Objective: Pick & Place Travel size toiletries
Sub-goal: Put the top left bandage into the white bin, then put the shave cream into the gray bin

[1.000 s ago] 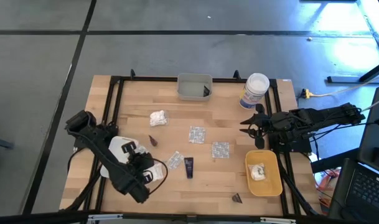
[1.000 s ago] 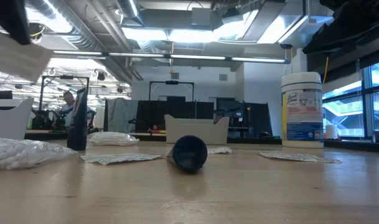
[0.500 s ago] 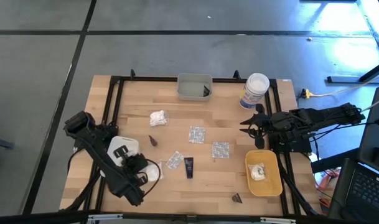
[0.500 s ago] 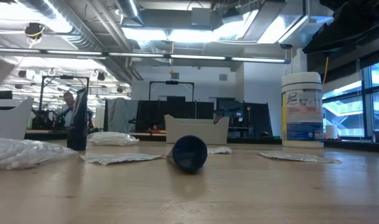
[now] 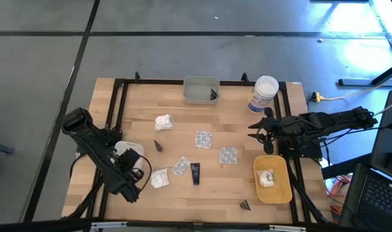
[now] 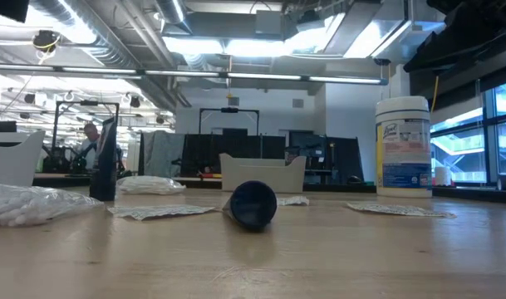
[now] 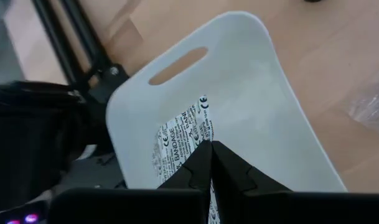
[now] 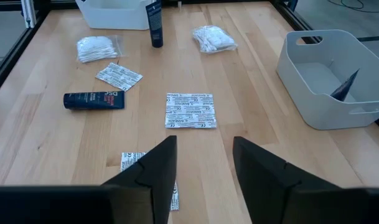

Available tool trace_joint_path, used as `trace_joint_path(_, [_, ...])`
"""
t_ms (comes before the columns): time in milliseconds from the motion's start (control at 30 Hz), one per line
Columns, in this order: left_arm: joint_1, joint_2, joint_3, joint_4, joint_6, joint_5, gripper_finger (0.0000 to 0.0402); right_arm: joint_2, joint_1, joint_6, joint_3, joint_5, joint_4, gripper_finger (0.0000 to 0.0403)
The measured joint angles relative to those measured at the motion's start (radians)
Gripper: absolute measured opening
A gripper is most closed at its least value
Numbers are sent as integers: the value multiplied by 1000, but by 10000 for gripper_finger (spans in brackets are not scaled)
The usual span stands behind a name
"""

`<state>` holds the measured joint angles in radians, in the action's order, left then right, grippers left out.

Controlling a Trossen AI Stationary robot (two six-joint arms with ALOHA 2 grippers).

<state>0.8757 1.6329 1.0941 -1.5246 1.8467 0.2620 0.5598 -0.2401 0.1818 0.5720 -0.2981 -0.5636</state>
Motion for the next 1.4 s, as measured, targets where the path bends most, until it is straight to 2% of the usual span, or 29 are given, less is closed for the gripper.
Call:
trace_joint_path(167, [-14, -17, -68, 98, 0, 4, 3, 0, 0, 0, 0, 0, 0, 172])
trace_joint_path(300, [-32, -17, -102, 115, -2, -3, 3, 0, 0, 0, 0, 0, 0, 178])
trace_joint_path(633, [-51, -17, -135, 208, -53, 46, 6, 0, 0, 0, 0, 0, 0, 190])
trace_joint_path(833, [-61, -17, -135, 216, -101, 48, 52, 0, 0, 0, 0, 0, 0, 191])
trace_joint_path(1000, [-79, -17, -135, 183, -143, 3, 101, 0, 0, 0, 0, 0, 0, 182])
trace_joint_path(1167, [-102, -27, -107, 112, -178, -16, 120, 0, 0, 0, 0, 0, 0, 171])
trace_joint_path(1267, [-107, -41, -63, 68, -186, 25, 118, 0, 0, 0, 0, 0, 0, 164])
trace_joint_path(1400, [-106, -55, 11, 41, -234, 197, 109, 0, 0, 0, 0, 0, 0, 156])
